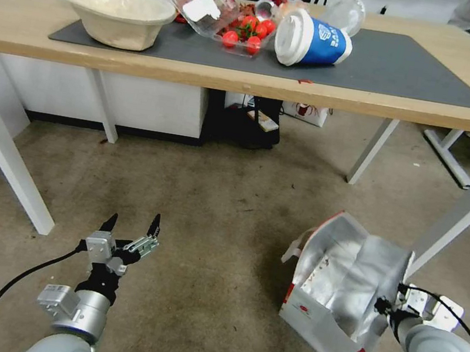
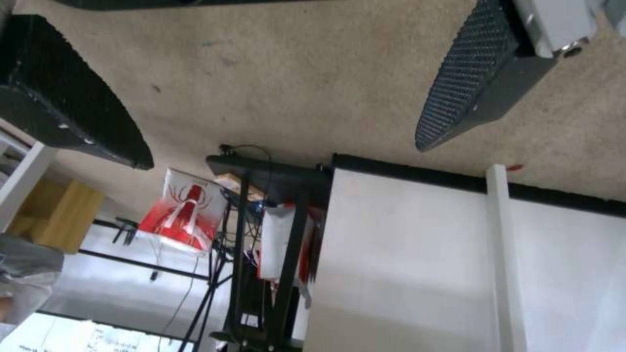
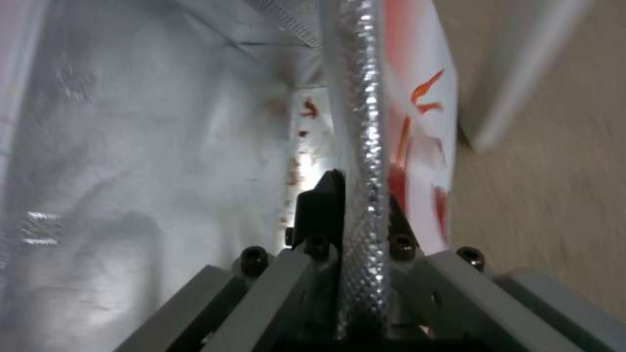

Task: Pick up the food delivery bag from the floor and place it on the table.

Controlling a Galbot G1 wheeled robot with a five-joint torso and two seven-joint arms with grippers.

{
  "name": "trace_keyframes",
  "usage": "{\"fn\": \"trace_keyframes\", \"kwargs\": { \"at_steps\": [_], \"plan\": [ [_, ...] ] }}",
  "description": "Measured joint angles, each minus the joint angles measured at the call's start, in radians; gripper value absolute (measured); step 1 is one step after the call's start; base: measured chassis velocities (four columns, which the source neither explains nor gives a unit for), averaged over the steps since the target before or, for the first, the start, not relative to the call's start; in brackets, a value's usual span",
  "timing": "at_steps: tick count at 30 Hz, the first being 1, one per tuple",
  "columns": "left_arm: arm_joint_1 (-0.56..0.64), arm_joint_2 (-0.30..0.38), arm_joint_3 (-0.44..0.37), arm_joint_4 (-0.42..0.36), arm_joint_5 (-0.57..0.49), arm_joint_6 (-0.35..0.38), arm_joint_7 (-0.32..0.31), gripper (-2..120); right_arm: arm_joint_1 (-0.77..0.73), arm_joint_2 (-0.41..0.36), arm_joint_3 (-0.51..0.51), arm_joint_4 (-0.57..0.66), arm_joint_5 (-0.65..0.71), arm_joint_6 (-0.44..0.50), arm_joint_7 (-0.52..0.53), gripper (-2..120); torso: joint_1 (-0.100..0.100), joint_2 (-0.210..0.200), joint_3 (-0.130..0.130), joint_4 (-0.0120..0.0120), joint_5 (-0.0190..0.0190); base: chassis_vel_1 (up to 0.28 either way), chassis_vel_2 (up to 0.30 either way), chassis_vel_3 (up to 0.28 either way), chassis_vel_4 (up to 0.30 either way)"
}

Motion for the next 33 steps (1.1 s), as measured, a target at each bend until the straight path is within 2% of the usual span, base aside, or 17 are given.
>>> {"fn": "trace_keyframes", "kwargs": {
  "at_steps": [1,3,4,8,9,12,13,14,16,17,20,21,24,25,28,33],
  "plan": [
    [0.000,0.000,0.000,0.000,0.000,0.000,0.000,100,0.000,0.000,0.000,0.000,0.000,0.000,0.000,0,0.000,0.000,0.000,0.0000,0.0000,0.000,0.000,0.000,0.000],
    [0.003,-0.003,-0.001,0.000,0.001,0.000,-0.003,100,-0.011,-0.079,0.015,0.020,-0.063,-0.006,-0.187,0,0.000,0.000,0.000,0.0001,0.0000,0.000,0.000,0.000,0.000],
    [0.003,-0.003,-0.001,0.000,0.001,0.000,-0.003,100,-0.011,-0.079,0.015,0.020,-0.063,-0.006,-0.187,0,0.000,0.000,0.000,0.0001,0.0000,0.000,0.000,0.000,0.000],
    [0.008,-0.003,-0.004,-0.004,0.001,-0.001,-0.009,100,-0.011,-0.199,0.017,0.012,-0.195,0.059,-0.485,0,0.000,0.000,0.000,0.0002,0.0000,0.000,0.000,0.000,0.000],
    [0.008,-0.003,-0.004,-0.004,0.001,-0.001,-0.009,100,-0.011,-0.199,0.017,0.012,-0.195,0.059,-0.485,0,0.000,0.000,0.000,0.0002,0.0000,0.000,0.000,0.000,0.000],
    [0.005,0.004,-0.018,-0.016,-0.003,0.001,-0.020,100,0.010,-0.363,0.009,-0.026,-0.327,0.213,-0.785,0,0.000,0.000,0.000,0.0001,0.0004,0.000,0.000,0.000,0.000],
    [0.005,0.004,-0.018,-0.016,-0.003,0.001,-0.020,100,0.010,-0.363,0.009,-0.026,-0.327,0.213,-0.785,0,0.000,0.000,0.000,0.0001,0.0004,0.000,0.000,0.000,0.000],
    [0.004,0.007,-0.023,-0.019,-0.005,0.002,-0.025,100,0.016,-0.440,0.004,-0.042,-0.342,0.289,-0.878,0,0.000,0.000,0.000,0.0002,0.0000,0.000,0.000,0.000,0.000],
    [0.003,0.007,-0.026,-0.021,-0.005,0.005,-0.038,100,0.029,-0.539,-0.002,-0.070,-0.349,0.385,-1.018,0,0.000,0.000,0.000,0.0004,-0.0002,0.000,0.000,0.000,0.000],
    [0.003,0.007,-0.026,-0.021,-0.005,0.005,-0.038,100,0.029,-0.539,-0.002,-0.070,-0.349,0.385,-1.018,0,0.000,0.000,0.000,0.0004,-0.0002,0.000,0.000,0.000,0.000],
    [0.000,0.001,-0.029,-0.026,0.002,0.011,-0.050,100,0.062,-0.667,-0.002,-0.108,-0.354,0.456,-1.241,0,0.000,0.000,0.000,0.0003,-0.0002,0.000,0.000,0.000,0.000],
    [0.000,0.001,-0.029,-0.026,0.002,0.011,-0.050,100,0.062,-0.667,-0.002,-0.108,-0.354,0.456,-1.241,0,0.000,0.000,0.000,0.0003,-0.0002,0.000,0.000,0.000,0.000],
    [-0.002,-0.005,-0.029,-0.034,0.002,0.024,-0.065,100,0.078,-0.735,0.008,-0.117,-0.324,0.459,-1.412,0,0.000,0.000,0.000,0.0002,-0.0002,0.000,0.000,0.000,0.000],
    [-0.002,-0.005,-0.029,-0.034,0.002,0.024,-0.065,100,0.078,-0.735,0.008,-0.117,-0.324,0.459,-1.412,0,0.000,0.000,0.000,0.0002,-0.0002,0.000,0.000,0.000,0.000],
    [-0.006,-0.006,-0.033,-0.036,0.002,0.028,-0.082,100,0.096,-0.762,0.014,-0.122,-0.272,0.450,-1.547,0,0.000,0.000,0.000,0.0001,-0.0001,0.000,0.000,0.000,0.000],
    [-0.006,-0.006,-0.035,-0.046,0.001,0.029,-0.083,100,0.105,-0.766,0.019,-0.121,-0.253,0.430,-1.588,0,0.000,0.000,0.000,0.0001,0.0000,0.000,0.000,0.000,0.000]
  ]
}}
